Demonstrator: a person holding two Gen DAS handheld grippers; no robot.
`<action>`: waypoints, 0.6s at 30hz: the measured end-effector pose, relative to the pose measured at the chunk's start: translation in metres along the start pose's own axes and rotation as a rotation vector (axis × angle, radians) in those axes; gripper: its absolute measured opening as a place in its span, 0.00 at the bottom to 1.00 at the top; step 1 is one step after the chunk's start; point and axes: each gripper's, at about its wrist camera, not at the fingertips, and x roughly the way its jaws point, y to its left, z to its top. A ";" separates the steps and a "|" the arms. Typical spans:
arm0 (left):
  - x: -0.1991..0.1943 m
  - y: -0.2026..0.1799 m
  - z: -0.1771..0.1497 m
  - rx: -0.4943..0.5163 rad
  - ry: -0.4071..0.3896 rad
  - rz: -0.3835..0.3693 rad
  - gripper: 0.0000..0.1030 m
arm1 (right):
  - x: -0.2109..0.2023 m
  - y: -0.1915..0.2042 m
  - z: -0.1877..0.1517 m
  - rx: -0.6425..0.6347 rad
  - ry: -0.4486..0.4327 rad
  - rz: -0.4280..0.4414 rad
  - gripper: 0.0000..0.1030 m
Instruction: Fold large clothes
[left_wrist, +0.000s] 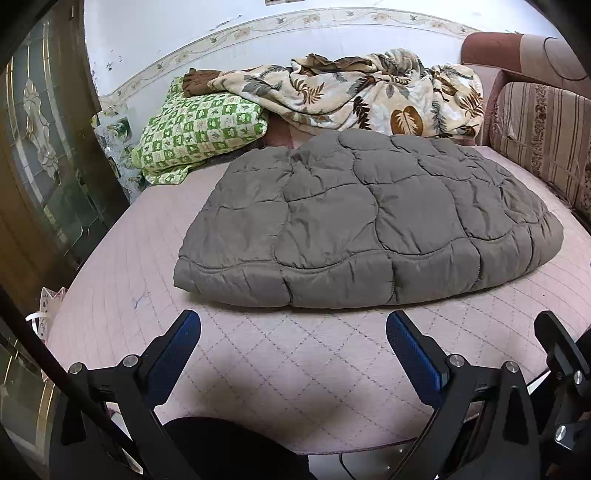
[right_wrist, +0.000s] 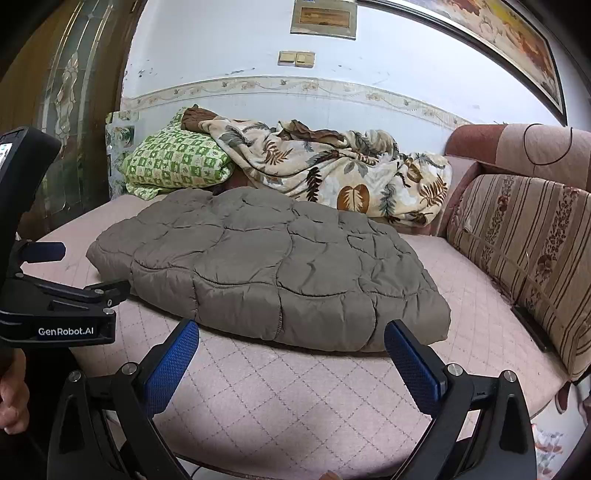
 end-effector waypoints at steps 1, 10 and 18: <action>0.000 0.000 0.000 0.001 -0.001 0.001 0.98 | 0.000 0.000 0.000 0.000 0.001 -0.001 0.99; 0.000 0.001 0.001 0.000 0.002 0.008 0.98 | 0.002 -0.001 -0.001 0.001 0.007 -0.004 0.99; 0.001 0.002 0.001 -0.001 0.004 0.009 0.98 | 0.003 -0.003 -0.002 0.001 0.009 -0.004 0.99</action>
